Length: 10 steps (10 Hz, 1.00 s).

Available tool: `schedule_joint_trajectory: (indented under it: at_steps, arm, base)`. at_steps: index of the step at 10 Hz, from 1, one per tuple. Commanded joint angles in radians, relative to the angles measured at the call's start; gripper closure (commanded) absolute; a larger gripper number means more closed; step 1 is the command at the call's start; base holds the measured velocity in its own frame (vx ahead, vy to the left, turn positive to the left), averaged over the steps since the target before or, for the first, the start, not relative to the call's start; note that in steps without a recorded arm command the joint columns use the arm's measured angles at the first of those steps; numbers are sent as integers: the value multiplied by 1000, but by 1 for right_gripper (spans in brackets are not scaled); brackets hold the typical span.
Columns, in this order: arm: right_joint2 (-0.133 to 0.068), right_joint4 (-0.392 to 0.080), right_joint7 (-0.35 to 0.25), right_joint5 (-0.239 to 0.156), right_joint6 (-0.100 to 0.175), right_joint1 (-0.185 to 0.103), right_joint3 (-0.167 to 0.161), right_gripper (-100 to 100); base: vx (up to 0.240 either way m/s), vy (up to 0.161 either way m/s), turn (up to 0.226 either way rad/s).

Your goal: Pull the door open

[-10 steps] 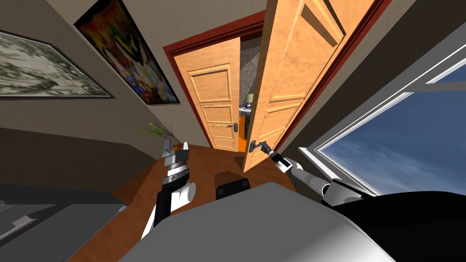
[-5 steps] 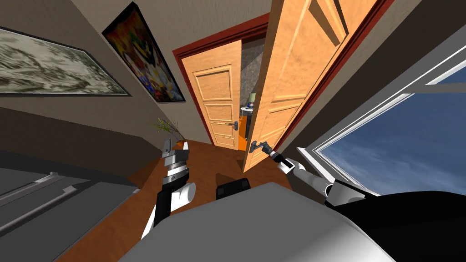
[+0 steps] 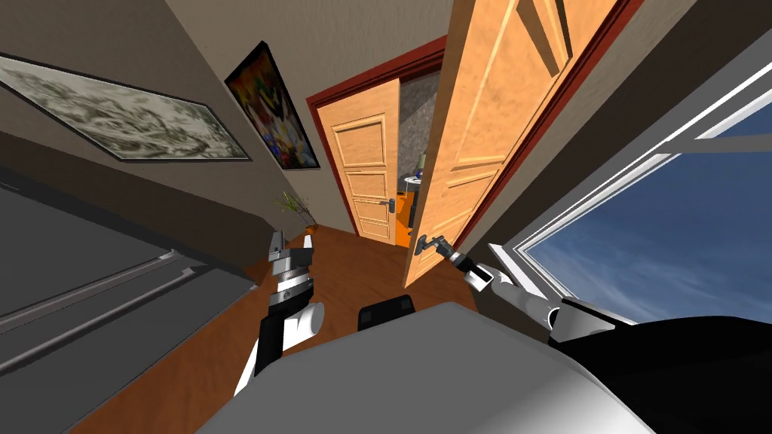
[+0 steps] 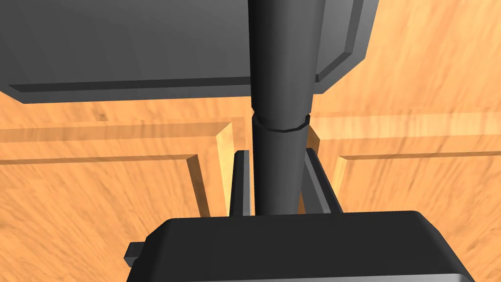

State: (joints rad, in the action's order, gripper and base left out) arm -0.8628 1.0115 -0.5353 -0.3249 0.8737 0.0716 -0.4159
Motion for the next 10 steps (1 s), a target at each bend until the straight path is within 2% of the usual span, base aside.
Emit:
schedule_joint_trajectory:
  at_steps: [1, 2, 3, 4, 5, 10]
  arm:
    - [0, -12, -10, 5, 27, -2, -19, 100]
    - [-4, -14, -14, 6, 37, 0, -24, 100]
    - [-7, -22, -13, 4, 28, -3, -18, 100]
    - [-15, -25, -19, 8, 50, 2, -32, 100]
    - [-17, -25, -21, 9, 55, 3, -35, 100]
    - [-42, -28, -38, 20, 126, 13, -74, 100]
  base:
    - [-185, -123, 118]
    - [-149, -106, 129]
    - [-62, -53, 22]
    - [-165, -89, 115]
    - [-208, -114, 149]
    - [-216, -129, 136]
